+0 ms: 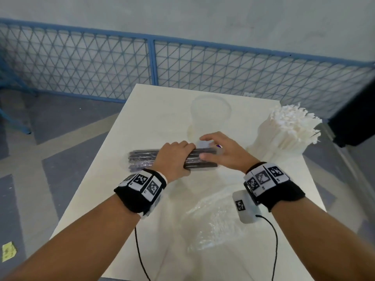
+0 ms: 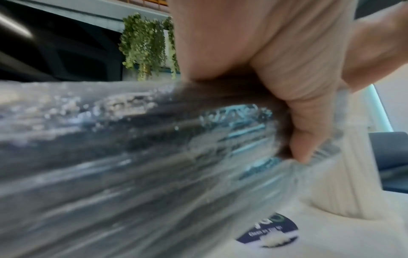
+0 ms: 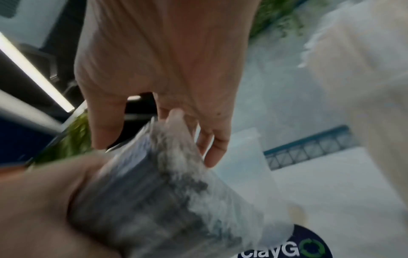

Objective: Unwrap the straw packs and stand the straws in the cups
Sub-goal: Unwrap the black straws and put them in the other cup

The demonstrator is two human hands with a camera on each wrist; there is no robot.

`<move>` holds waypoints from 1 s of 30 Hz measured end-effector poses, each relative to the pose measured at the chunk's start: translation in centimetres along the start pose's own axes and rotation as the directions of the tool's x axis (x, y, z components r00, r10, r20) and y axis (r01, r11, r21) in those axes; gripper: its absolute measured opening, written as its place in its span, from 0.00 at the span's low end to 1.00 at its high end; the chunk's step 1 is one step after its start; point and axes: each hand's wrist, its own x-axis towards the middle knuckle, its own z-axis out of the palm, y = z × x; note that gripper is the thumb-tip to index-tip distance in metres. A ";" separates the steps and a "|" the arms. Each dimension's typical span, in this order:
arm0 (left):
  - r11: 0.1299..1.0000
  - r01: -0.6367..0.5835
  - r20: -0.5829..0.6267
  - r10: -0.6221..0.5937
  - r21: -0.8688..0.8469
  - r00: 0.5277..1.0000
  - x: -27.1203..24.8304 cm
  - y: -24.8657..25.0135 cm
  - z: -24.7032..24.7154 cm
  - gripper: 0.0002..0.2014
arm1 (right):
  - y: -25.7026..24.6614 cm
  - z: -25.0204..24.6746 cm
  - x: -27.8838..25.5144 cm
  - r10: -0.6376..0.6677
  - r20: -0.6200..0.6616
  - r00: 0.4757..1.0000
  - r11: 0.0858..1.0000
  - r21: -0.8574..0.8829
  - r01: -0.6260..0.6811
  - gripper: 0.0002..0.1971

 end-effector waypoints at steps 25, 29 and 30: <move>0.957 0.019 -0.221 -0.085 -0.289 0.972 -3.1 6.9 1.6 0.36 | 0.8 0.5 -2.8 -0.016 -0.582 0.813 1.000 -0.001 0.019 0.11; 0.796 0.109 -0.021 -0.152 -0.596 0.988 -1.9 4.4 0.0 0.47 | 1.1 0.4 -3.9 -0.154 -0.544 0.825 0.982 0.005 0.187 0.09; 0.722 0.182 0.088 -0.167 -0.667 0.982 -1.4 3.4 -0.4 0.49 | 1.1 0.4 -4.1 -0.178 -0.548 0.818 0.975 0.017 0.223 0.08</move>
